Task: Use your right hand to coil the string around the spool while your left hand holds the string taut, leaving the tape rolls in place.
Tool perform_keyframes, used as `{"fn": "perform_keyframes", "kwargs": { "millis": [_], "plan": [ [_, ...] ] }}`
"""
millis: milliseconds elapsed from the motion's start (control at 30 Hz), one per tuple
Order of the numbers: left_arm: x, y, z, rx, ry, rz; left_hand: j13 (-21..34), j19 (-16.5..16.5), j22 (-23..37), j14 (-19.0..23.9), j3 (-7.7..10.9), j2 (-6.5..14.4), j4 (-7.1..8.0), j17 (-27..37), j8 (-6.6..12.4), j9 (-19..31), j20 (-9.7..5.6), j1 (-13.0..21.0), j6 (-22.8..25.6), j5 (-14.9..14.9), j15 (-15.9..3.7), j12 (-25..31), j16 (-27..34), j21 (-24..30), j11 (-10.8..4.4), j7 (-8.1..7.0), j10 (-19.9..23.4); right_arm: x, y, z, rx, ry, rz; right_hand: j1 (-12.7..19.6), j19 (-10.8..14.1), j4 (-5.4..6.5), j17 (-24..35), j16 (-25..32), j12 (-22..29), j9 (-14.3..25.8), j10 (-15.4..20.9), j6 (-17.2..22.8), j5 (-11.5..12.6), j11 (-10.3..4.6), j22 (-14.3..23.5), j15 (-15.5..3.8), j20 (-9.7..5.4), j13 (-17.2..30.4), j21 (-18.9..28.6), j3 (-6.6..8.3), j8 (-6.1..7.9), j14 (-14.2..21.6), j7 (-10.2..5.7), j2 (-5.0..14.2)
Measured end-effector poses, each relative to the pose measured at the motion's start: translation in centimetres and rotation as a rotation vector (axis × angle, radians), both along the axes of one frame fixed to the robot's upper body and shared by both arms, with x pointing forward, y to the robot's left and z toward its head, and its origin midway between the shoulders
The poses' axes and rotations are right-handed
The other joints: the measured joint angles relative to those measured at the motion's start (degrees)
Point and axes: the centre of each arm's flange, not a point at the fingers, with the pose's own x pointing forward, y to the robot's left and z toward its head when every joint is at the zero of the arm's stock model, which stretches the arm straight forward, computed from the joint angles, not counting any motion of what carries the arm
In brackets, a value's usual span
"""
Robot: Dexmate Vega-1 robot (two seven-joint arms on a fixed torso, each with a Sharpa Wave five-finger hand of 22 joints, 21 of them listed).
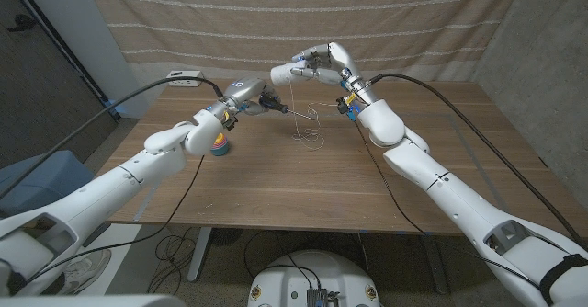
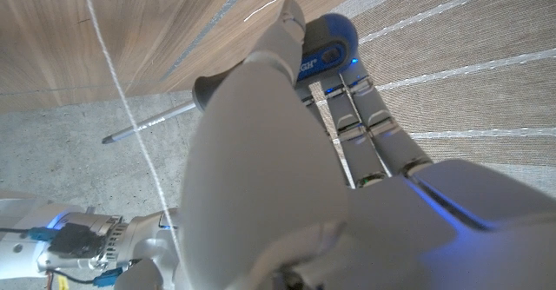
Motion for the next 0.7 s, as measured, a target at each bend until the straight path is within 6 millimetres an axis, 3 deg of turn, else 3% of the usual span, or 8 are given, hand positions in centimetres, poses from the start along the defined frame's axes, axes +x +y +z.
{"fn": "perform_keyframes", "kwargs": {
  "millis": [367,700],
  "plan": [
    [-0.6,1.1,0.2,-0.058,0.018,-0.030,0.03,-0.17,-0.24,0.03,0.00,0.02,0.00,0.01,-0.16,-0.01,0.15,-0.02,0.00,0.00,-0.02,-0.15,-0.25,0.20,0.01,0.01,-0.01,2.2,-2.0,0.5,0.105,0.009,-0.113,0.00,-0.31,0.13,0.00,-0.20,0.00,-0.01,0.02,0.31,-0.01,0.03,0.27,0.11,0.30,-0.09,1.05,-0.22,-0.44,0.11,-0.31,0.00],
    [-1.2,2.0,0.9,-0.121,0.031,-0.069,0.06,-0.57,-0.24,0.07,0.19,0.03,-0.19,0.90,-0.27,0.20,0.18,-0.03,0.00,-0.04,-0.05,-0.36,-0.50,0.77,0.00,0.01,-0.03,4.2,-4.3,-1.3,0.165,0.067,-0.232,0.16,-0.63,0.33,0.00,-0.79,-0.11,0.25,0.49,0.08,-0.02,0.95,0.27,0.30,0.62,0.41,2.11,-0.49,-0.87,0.32,-0.09,0.16]
  ]
}}
